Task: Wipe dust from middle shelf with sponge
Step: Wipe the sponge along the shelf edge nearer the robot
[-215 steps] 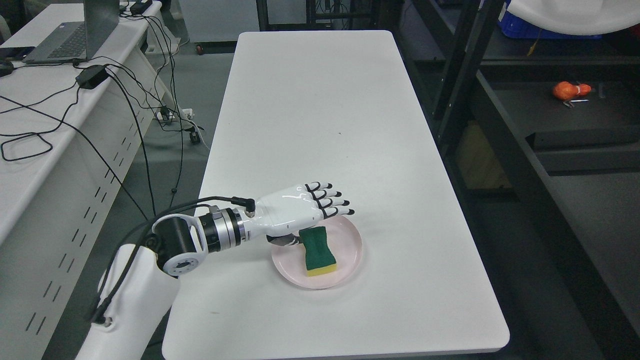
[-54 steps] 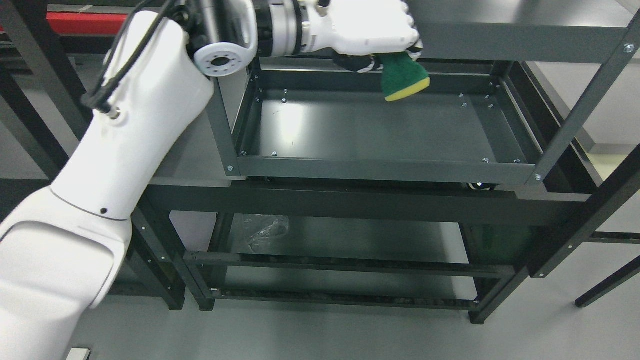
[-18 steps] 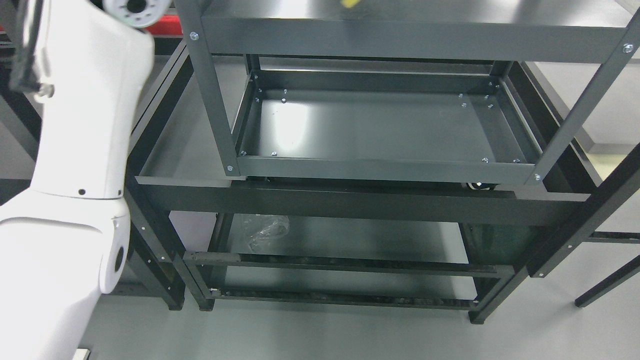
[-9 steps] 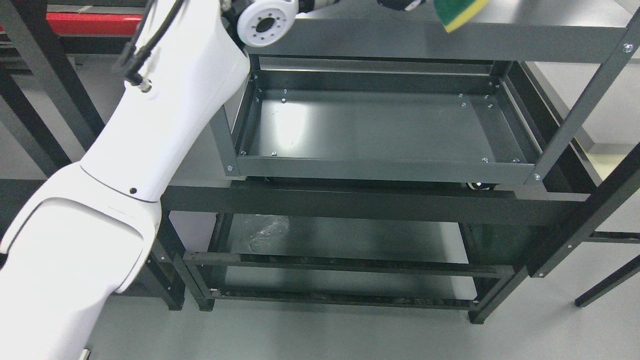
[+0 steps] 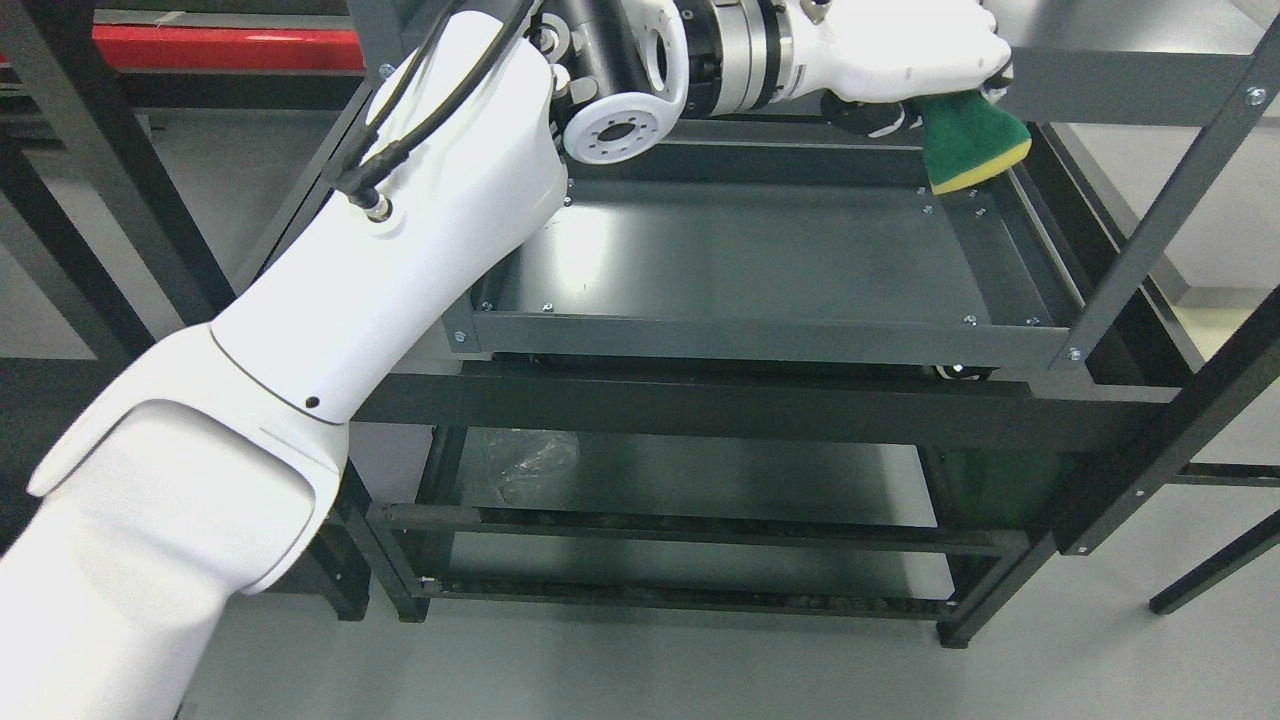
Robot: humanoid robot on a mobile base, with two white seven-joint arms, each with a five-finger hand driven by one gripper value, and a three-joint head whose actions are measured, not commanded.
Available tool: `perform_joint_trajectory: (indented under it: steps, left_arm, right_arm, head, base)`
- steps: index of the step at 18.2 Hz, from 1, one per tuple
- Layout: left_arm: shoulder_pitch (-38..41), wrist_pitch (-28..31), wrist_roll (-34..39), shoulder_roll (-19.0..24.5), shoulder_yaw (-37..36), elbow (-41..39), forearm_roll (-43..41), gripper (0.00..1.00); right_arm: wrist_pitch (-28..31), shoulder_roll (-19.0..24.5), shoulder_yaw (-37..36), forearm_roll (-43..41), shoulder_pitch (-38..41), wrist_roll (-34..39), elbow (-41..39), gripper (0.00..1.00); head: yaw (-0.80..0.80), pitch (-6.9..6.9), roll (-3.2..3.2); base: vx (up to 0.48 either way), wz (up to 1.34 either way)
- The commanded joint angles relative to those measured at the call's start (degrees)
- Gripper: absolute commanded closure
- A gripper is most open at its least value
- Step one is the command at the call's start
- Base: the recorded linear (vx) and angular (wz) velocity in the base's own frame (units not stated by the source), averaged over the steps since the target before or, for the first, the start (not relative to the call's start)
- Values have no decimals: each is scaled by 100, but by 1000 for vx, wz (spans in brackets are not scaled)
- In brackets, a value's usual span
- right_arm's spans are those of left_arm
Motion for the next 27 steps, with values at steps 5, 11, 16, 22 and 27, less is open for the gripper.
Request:
perform_joint_trajectory:
  steps: [5,11,16,22,27]
  left_arm:
    - [905,-1180,-658,1973,2210,-718,3,99]
    - [2077,-1180,-1451,1520,4140,-2063,213,100]
    - [3189,-1180,-1818,1,3991,-2056,1485,99]
    - [4835,-1180,-523,1,3683,-1265,2505,100]
    - [6590,-568,604,1,3621,-1343,4701,100]
  right_arm:
    - [416,-100,0,0,1,3,-100,0]
    - [416,-100,0,0,1,3,-100,0]
    - [424,-100,0,0,1,3,-100,0]
    - [416,-100,0,0,1,3,-100,0]
    - [416,-100,0,0,1,3,-100,0]
  head:
    - [0,0,0]
    - [0,0,0]
    - [0,0,0]
    - [0,-3,0]
    - [0,-3,0]
  base:
    - [0,0]
    - [0,0]
    - [0,0]
    - [0,0]
    - [0,0]
